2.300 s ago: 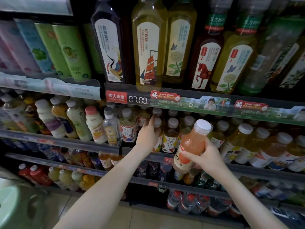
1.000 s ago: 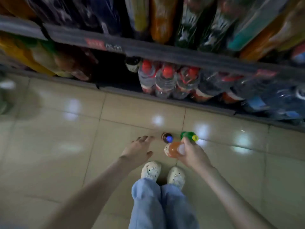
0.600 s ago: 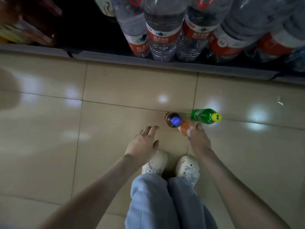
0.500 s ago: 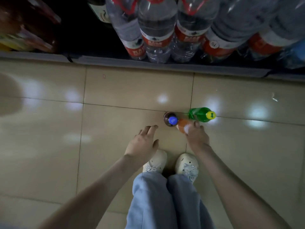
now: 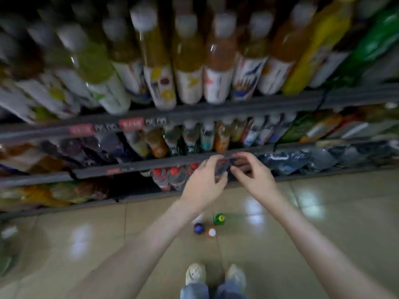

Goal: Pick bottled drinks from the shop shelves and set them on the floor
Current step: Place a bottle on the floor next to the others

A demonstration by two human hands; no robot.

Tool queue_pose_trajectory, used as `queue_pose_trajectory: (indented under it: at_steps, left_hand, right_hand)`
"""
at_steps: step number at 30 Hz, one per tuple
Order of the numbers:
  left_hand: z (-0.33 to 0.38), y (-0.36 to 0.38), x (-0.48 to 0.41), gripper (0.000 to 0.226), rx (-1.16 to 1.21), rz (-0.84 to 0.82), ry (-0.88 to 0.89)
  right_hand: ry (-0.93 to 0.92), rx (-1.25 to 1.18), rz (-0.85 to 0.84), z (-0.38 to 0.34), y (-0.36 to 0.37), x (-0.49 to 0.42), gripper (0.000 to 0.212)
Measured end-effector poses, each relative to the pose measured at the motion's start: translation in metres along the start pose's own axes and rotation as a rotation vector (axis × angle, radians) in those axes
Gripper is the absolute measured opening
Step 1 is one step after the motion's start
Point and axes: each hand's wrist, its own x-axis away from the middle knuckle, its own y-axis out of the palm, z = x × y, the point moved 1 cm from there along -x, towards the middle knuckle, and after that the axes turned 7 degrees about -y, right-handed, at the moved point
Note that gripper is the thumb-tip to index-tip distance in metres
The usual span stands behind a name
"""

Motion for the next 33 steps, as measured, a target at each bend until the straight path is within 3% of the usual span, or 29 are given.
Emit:
queue_pose_trajectory:
  at_steps: [7,14,18,22,27,30,33]
  left_hand:
    - [0.193,-0.054,-0.04,0.039,-0.015,0.097,0.333]
    - [0.323,-0.018,-0.088,0.039,-0.034,0.302,0.461]
    - [0.376,-0.013,-0.112,0.038,0.013,0.431,0.432]
    - [0.38,-0.006,-0.123,0.038,-0.101,0.575,0.401]
    - [0.344,0.02,-0.124,0.039,-0.352,0.668,0.492]
    - [0.327,0.034,-0.135,0.051,-0.454,0.61,0.502]
    - [0.318,0.046,-0.151,0.064,-0.553,0.499,0.402]
  right_hand:
    - [-0.189,0.033,0.205,-0.105,-0.179,-0.018,0.022]
    - [-0.326,0.153,0.299,-0.095,-0.344,-0.033,0.03]
    - [-0.371,0.195,0.292,-0.082,-0.414,-0.048,0.034]
    - [-0.399,0.295,0.171,-0.051,-0.432,-0.072,0.044]
    - [-0.457,0.517,0.002,-0.007,-0.388,-0.117,0.069]
    - [-0.502,0.636,0.035,-0.002,-0.364,-0.147,0.076]
    - [-0.449,0.713,0.042,-0.001,-0.352,-0.173,0.077]
